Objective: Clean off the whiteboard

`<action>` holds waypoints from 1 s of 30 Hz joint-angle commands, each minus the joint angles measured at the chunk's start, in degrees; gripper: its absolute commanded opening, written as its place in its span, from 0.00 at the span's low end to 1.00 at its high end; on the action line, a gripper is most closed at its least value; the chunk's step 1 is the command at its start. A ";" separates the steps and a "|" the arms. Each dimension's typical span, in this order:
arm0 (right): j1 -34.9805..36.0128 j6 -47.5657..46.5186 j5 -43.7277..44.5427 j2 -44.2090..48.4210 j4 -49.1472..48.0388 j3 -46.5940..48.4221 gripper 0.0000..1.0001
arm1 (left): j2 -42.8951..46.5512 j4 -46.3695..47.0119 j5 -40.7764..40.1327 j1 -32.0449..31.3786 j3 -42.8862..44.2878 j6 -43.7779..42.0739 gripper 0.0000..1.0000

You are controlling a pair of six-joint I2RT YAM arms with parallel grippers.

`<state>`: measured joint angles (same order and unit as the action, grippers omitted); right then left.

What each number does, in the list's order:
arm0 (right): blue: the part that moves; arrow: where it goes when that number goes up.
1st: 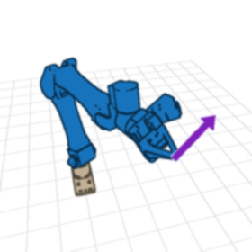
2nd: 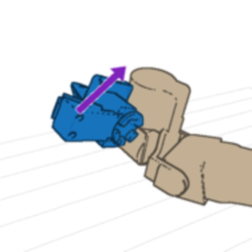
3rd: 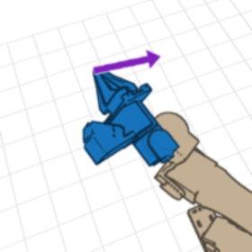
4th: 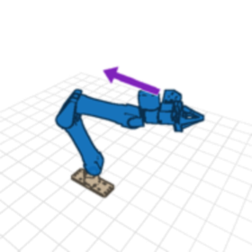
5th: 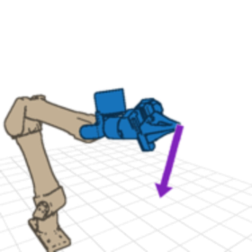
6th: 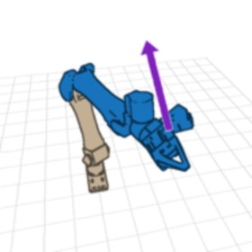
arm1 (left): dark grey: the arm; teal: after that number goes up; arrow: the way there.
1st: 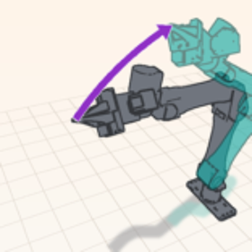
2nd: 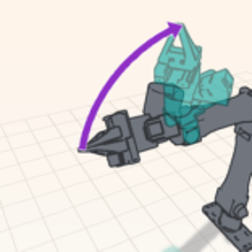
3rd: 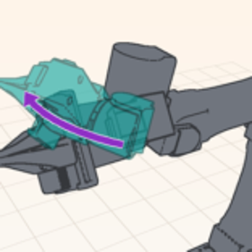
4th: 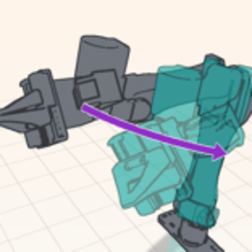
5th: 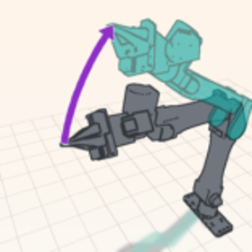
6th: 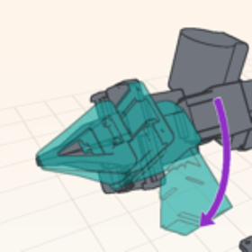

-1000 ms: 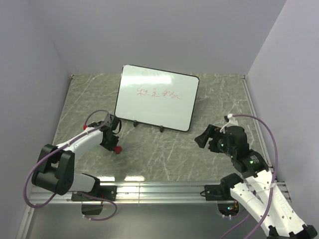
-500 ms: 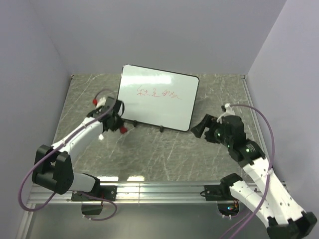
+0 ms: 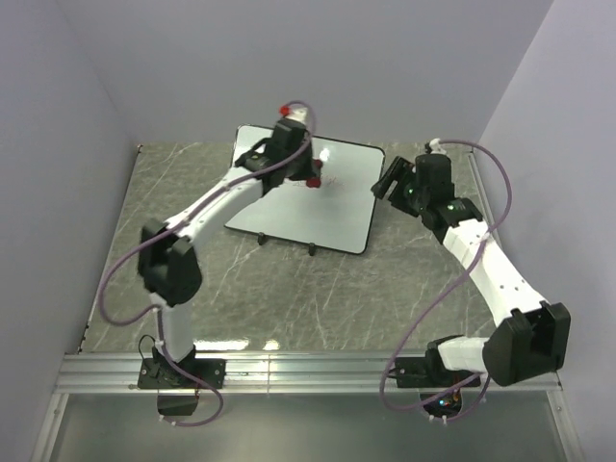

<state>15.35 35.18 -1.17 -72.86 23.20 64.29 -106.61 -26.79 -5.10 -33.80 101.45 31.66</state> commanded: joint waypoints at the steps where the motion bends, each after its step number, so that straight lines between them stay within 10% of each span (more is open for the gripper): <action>1: -4.18 0.24 -0.56 -2.80 -4.12 4.08 0.79 | -7.02 -2.91 2.91 -4.33 9.45 -6.17 0.00; 30: -12.37 4.11 -27.22 -33.92 -23.11 23.77 0.70 | -7.12 -1.43 -0.43 -10.93 9.12 -8.81 0.00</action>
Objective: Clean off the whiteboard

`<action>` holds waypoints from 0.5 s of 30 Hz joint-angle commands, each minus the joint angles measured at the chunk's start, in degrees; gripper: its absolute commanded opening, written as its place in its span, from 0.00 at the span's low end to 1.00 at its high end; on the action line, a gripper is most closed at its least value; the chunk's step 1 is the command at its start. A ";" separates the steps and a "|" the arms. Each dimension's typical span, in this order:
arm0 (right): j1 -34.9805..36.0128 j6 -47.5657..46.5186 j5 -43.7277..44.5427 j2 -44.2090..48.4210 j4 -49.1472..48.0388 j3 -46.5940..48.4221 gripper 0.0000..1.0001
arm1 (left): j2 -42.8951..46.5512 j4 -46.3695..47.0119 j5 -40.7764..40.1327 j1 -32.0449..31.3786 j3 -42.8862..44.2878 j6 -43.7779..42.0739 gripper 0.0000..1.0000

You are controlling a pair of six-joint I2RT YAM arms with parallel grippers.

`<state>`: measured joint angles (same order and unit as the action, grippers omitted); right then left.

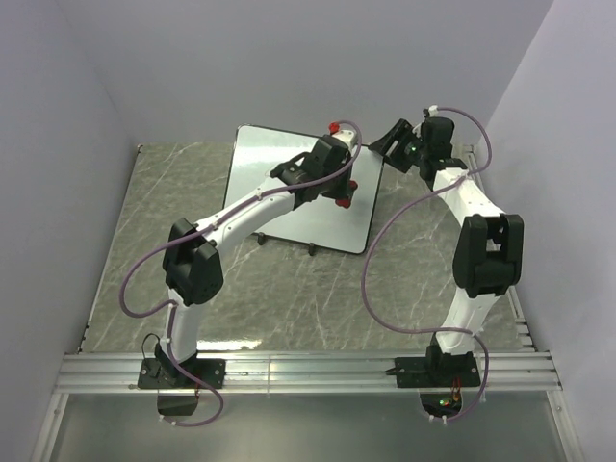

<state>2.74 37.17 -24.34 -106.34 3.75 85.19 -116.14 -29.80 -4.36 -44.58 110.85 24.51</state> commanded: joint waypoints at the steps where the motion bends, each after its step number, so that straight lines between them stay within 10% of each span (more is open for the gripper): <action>1: 0.33 2.47 -4.66 -0.62 -5.23 2.79 0.70 | 2.23 1.68 -1.26 -0.16 -0.37 -1.84 0.00; 15: -0.46 2.21 -8.88 -3.43 -7.88 -0.29 0.68 | -1.37 2.47 -0.56 -0.16 2.09 -0.70 0.00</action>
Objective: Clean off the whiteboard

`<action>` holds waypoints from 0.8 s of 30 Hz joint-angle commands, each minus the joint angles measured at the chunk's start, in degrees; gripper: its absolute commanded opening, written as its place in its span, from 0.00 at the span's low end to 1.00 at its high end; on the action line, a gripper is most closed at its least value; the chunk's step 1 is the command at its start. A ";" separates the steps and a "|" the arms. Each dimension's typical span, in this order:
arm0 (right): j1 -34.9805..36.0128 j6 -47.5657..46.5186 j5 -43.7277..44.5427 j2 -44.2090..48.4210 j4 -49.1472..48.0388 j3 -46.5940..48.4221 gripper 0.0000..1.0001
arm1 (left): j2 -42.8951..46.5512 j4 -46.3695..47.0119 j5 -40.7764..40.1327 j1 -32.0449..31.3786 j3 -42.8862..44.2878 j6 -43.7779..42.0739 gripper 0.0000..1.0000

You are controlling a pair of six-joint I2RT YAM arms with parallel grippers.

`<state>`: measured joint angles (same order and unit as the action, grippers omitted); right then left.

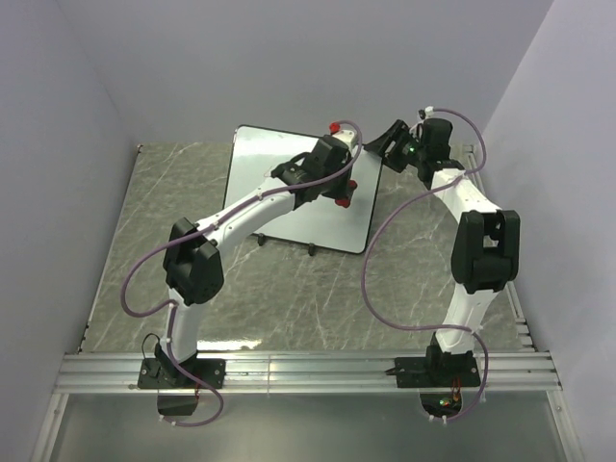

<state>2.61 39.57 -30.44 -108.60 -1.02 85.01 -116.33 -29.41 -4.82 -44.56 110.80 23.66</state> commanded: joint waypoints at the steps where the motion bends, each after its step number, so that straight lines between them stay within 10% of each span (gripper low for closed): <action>1: -0.41 -0.63 -2.87 -1.96 -2.68 0.15 0.68 | -1.35 1.99 -0.02 -0.18 2.40 0.25 0.00; 9: -0.50 -0.02 -4.28 -1.80 -4.17 -1.25 0.56 | -1.70 2.25 -0.63 -0.18 2.14 0.77 0.00; 24: -1.03 -0.63 -7.01 4.00 -5.49 -6.52 0.03 | -6.36 4.09 -7.39 -0.18 5.74 2.09 0.00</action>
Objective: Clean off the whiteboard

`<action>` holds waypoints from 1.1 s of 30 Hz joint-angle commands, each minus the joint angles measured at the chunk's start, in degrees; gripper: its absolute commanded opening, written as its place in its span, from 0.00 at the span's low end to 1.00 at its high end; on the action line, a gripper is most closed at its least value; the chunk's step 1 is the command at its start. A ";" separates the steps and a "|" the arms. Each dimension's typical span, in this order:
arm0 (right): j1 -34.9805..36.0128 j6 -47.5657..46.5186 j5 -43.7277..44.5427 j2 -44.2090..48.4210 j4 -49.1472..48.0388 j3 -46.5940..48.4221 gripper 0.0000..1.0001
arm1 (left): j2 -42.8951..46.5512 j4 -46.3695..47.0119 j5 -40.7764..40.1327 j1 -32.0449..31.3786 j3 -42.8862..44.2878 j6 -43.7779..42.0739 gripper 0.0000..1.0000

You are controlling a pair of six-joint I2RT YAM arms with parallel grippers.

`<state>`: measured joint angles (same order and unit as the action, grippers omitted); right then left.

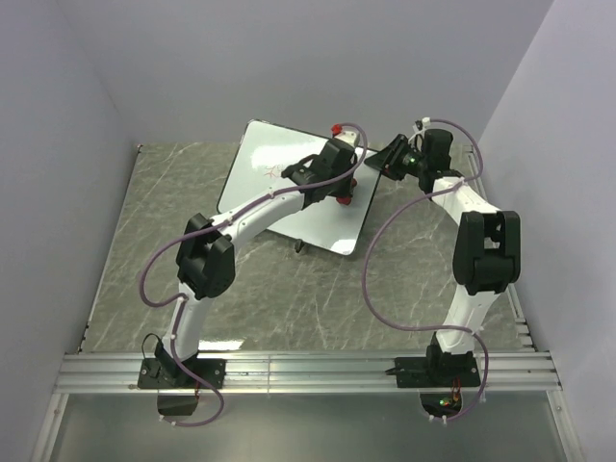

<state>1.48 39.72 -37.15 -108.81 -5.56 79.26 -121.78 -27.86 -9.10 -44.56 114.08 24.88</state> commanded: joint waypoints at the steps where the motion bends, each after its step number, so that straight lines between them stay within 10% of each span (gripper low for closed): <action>1: 0.19 -1.40 -0.21 5.10 -0.42 -1.13 0.01 | -1.27 3.24 -3.81 -0.18 2.03 0.95 0.00; 21: 0.19 -3.78 1.02 10.81 4.33 -1.66 0.00 | 8.04 18.19 -14.27 7.73 -26.62 6.31 0.00; 33: 0.37 -4.74 1.20 11.96 6.34 -1.04 0.00 | 7.17 20.12 -5.24 -0.26 -21.27 6.93 0.00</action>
<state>2.11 36.51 -37.19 -102.39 -0.36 76.58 -111.92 -5.56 -20.32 -40.73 90.54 31.92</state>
